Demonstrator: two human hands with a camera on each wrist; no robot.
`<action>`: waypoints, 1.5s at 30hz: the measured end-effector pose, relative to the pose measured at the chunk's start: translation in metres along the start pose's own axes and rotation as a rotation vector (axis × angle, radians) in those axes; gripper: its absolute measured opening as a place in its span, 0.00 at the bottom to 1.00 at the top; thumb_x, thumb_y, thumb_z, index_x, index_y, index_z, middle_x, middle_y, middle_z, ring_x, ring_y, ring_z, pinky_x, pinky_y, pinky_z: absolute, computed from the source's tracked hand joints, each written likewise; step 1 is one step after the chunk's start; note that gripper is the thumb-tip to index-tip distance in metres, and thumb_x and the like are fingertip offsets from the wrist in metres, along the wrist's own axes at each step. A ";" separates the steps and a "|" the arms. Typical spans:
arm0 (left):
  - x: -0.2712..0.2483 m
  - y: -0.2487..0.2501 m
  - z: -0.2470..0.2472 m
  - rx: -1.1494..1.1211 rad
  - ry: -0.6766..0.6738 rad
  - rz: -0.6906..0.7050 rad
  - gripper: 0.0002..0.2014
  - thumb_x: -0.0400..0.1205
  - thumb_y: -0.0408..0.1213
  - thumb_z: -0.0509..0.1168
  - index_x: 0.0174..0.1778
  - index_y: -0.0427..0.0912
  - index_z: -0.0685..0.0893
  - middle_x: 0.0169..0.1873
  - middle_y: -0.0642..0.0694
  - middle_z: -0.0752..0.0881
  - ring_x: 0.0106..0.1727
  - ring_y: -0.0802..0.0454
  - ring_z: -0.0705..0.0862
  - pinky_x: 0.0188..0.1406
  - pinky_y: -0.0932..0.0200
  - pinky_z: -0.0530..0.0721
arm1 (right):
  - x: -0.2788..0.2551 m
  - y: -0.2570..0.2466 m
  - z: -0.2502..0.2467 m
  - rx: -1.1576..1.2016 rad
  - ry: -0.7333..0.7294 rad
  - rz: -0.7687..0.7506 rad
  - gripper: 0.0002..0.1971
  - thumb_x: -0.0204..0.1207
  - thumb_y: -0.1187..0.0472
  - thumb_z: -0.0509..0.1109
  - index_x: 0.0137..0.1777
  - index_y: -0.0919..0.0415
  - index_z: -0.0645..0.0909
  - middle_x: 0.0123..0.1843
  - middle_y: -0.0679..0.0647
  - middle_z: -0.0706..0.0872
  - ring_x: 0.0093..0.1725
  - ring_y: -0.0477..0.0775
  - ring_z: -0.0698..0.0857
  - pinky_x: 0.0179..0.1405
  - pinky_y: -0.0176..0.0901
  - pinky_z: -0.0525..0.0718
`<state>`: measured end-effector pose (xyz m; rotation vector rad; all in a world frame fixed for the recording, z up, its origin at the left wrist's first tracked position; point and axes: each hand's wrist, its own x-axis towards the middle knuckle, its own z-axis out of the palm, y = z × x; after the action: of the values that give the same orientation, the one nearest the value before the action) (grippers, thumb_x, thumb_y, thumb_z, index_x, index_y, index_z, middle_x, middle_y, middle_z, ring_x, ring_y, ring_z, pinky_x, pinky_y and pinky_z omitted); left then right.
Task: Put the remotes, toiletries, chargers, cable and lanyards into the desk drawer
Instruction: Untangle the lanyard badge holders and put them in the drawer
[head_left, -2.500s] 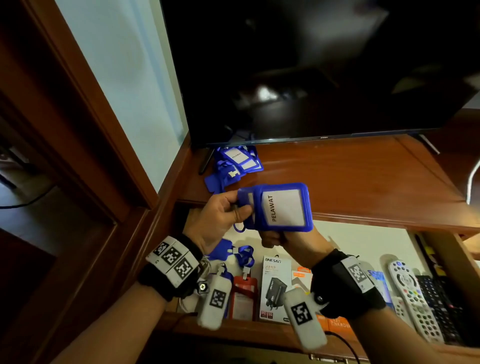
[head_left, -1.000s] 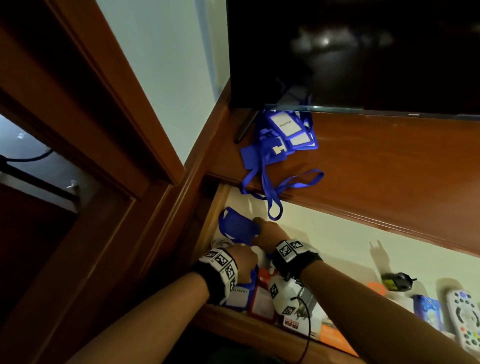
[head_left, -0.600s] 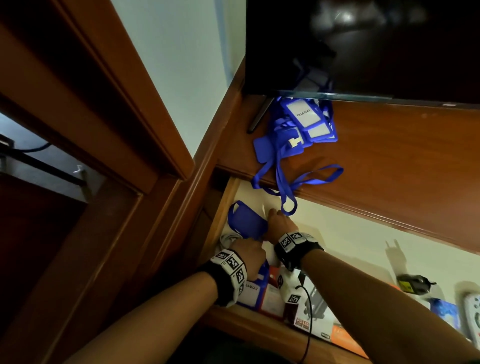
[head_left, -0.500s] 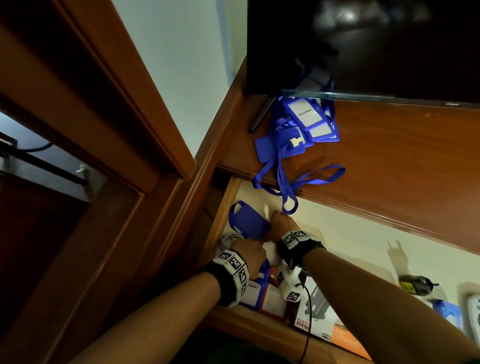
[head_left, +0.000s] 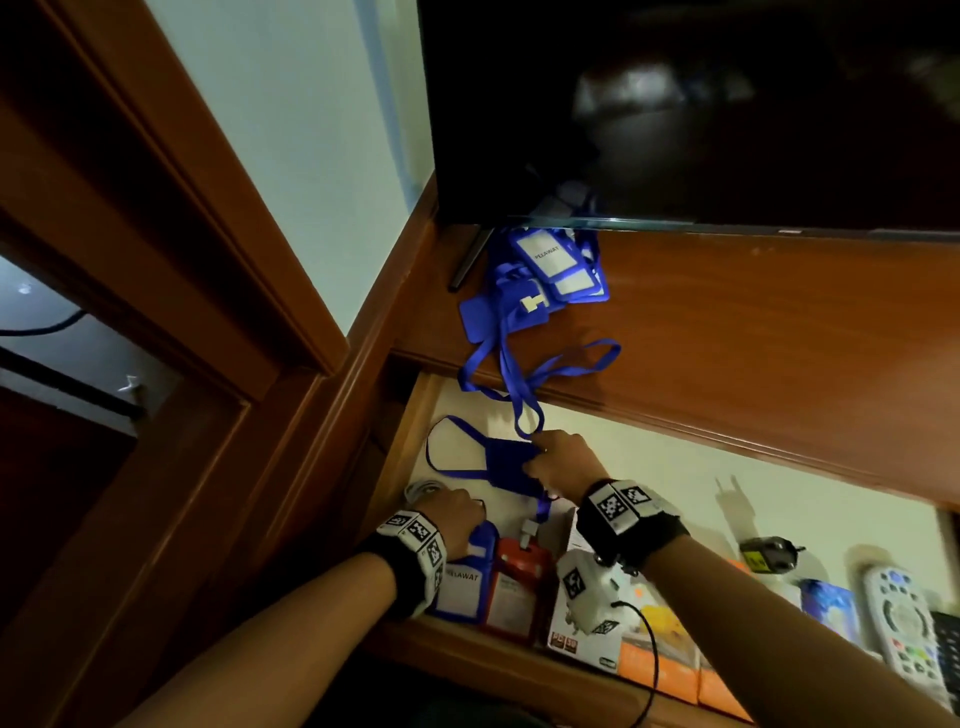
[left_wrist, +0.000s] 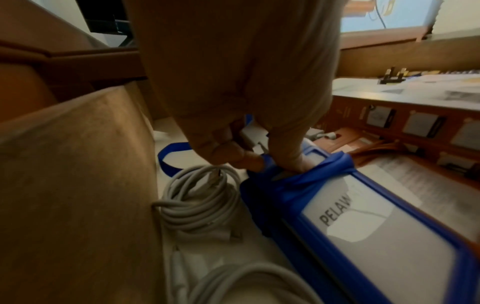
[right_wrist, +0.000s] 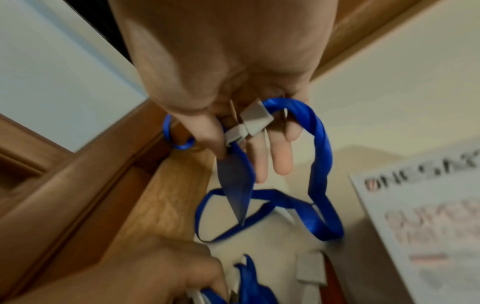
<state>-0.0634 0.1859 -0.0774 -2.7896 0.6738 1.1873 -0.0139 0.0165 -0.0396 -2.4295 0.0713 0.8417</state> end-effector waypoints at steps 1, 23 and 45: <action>-0.001 0.001 0.000 0.001 -0.008 -0.003 0.21 0.80 0.46 0.65 0.66 0.40 0.76 0.62 0.38 0.80 0.60 0.39 0.81 0.57 0.46 0.79 | -0.008 -0.001 -0.008 0.009 0.000 -0.021 0.06 0.71 0.63 0.67 0.45 0.65 0.80 0.48 0.63 0.86 0.48 0.65 0.85 0.40 0.48 0.81; -0.082 0.076 -0.144 -1.055 0.951 -0.060 0.08 0.84 0.38 0.59 0.43 0.48 0.83 0.40 0.46 0.88 0.35 0.54 0.84 0.39 0.58 0.83 | -0.195 -0.006 -0.165 0.268 0.308 -0.434 0.04 0.80 0.59 0.67 0.44 0.54 0.80 0.22 0.41 0.81 0.19 0.31 0.78 0.19 0.23 0.71; -0.144 0.114 -0.185 -1.349 0.524 0.546 0.11 0.83 0.31 0.62 0.60 0.35 0.81 0.48 0.32 0.90 0.46 0.36 0.90 0.46 0.48 0.88 | -0.220 0.011 -0.159 0.762 0.387 -0.445 0.14 0.81 0.59 0.64 0.37 0.66 0.80 0.20 0.47 0.68 0.19 0.44 0.62 0.20 0.37 0.59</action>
<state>-0.0723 0.1007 0.1682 -4.3664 0.9350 1.2490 -0.1048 -0.1048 0.1862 -1.7416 -0.0069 0.0912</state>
